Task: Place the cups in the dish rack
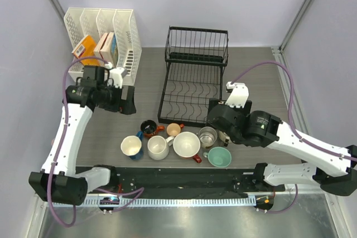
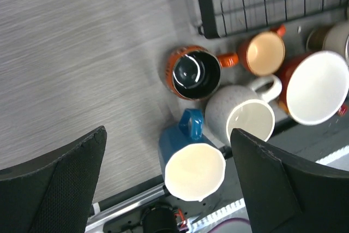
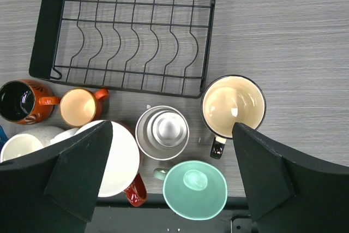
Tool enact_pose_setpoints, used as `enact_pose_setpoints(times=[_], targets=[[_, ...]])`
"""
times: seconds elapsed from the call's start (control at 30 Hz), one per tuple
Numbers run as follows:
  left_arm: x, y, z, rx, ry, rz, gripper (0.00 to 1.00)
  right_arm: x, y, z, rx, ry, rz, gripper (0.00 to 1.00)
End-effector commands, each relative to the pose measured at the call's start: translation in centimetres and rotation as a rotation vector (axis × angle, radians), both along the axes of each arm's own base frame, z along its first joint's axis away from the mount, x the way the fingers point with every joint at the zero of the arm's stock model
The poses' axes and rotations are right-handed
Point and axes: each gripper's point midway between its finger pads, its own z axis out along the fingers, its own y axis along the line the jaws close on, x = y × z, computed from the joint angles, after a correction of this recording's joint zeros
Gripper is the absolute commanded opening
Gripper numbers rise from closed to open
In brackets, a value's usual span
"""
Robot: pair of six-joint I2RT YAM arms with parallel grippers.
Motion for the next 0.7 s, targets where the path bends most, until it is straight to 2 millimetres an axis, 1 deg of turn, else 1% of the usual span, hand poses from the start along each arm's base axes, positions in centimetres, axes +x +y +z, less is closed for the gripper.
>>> enact_pose_setpoints(times=[0.0,0.07,0.1,0.13,0.2,0.27,0.3,0.33,0.4,0.47,0.57,0.6,0.67], targets=[[-1.3,-1.3,-0.4,0.067,-0.032,-0.094,0.95,-0.1,-0.1,1.0,0.066,-0.032,-0.004,0.97],[-1.7,-1.6,-0.6,0.089,-0.043,-0.117,0.95,-0.3,-0.1,0.8,0.069,-0.024,0.001,0.98],[-2.1,-1.8,-0.7,0.096,-0.042,-0.135,0.95,-0.4,-0.1,0.3,0.065,-0.012,0.008,0.98],[-2.5,-1.8,-1.1,0.109,-0.031,-0.154,0.95,-0.5,-0.2,0.1,0.063,-0.008,0.009,0.98],[-3.8,-1.2,-1.6,0.142,-0.003,-0.168,0.94,-0.7,-0.4,-0.5,0.058,0.001,0.003,0.98],[-4.7,-0.3,-2.8,0.186,0.019,-0.182,0.93,-0.7,-0.6,-0.8,0.056,0.0,-0.003,0.98],[-5.1,0.4,-2.9,0.212,0.012,-0.168,0.89,-0.7,-0.8,-0.7,0.061,-0.004,-0.005,0.98],[-5.4,0.5,-2.2,0.211,0.002,-0.157,0.89,-0.7,-0.9,-0.8,0.061,-0.01,-0.009,0.98],[-6.1,0.4,-1.5,0.202,-0.028,-0.191,0.88,-0.7,-1.1,-0.6,0.069,-0.02,-0.012,0.98],[-6.2,0.4,-1.2,0.201,-0.045,-0.199,0.88,-0.6,-1.2,-0.4,0.076,-0.03,-0.018,0.97],[-6.1,1.0,-1.5,0.249,-0.038,-0.23,0.84,-0.6,-1.3,-0.2,0.084,-0.035,-0.021,0.97],[-6.0,1.2,-1.6,0.271,-0.039,-0.254,0.82,-0.5,-1.3,-0.1,0.087,-0.037,-0.023,0.97],[-6.6,1.3,-2.1,0.293,-0.012,-0.301,0.81,-0.6,-1.4,-0.1,0.096,-0.037,-0.028,0.96]])
